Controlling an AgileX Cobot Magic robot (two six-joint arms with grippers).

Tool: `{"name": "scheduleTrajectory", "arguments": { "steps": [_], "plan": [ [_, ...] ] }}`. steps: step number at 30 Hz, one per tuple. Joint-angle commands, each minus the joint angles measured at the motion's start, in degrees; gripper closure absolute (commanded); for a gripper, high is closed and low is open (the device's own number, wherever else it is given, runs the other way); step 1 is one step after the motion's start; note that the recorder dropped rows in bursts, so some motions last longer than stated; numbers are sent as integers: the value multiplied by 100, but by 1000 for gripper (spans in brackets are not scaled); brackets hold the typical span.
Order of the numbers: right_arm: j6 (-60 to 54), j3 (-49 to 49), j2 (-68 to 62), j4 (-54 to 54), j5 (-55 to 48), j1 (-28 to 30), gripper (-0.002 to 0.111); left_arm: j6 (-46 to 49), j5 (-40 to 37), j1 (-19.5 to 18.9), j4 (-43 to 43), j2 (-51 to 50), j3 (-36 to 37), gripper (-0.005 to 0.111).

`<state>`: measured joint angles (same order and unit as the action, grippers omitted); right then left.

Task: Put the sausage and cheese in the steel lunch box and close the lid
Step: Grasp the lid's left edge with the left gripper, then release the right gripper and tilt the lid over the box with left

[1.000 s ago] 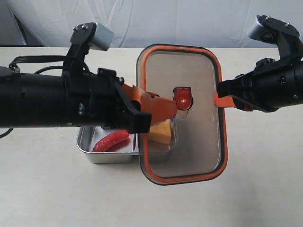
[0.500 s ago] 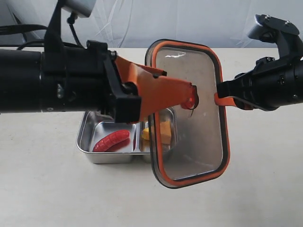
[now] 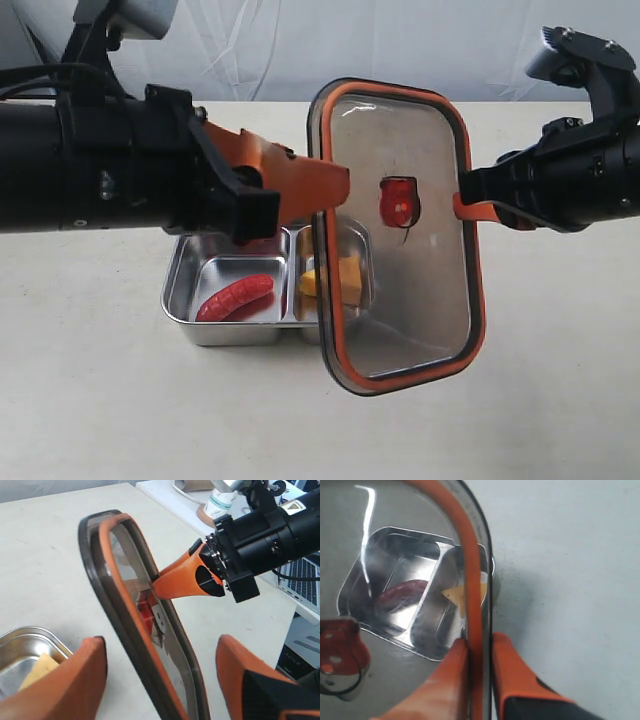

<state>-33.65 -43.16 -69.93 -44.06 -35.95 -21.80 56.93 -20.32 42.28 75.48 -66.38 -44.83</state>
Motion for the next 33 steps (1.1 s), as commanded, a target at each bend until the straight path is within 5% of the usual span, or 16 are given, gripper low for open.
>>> {"name": "scheduleTrajectory", "arguments": {
  "steps": [1,15,22,25,33],
  "plan": [
    [-36,-12,145,-130,11,2,109,-149,129,15,26,39,-22,46],
    [-817,-12,169,-913,-352,2,109,-149,112,15,250,-444,-22,48],
    [-889,-12,169,-913,-367,2,109,-126,396,15,361,-529,-22,104],
    [-1042,-12,169,-898,-367,2,109,-39,469,15,167,-529,-22,106],
    [-1078,-12,169,-740,-164,2,65,-39,1451,15,-657,-318,-22,107]
  ]
}}
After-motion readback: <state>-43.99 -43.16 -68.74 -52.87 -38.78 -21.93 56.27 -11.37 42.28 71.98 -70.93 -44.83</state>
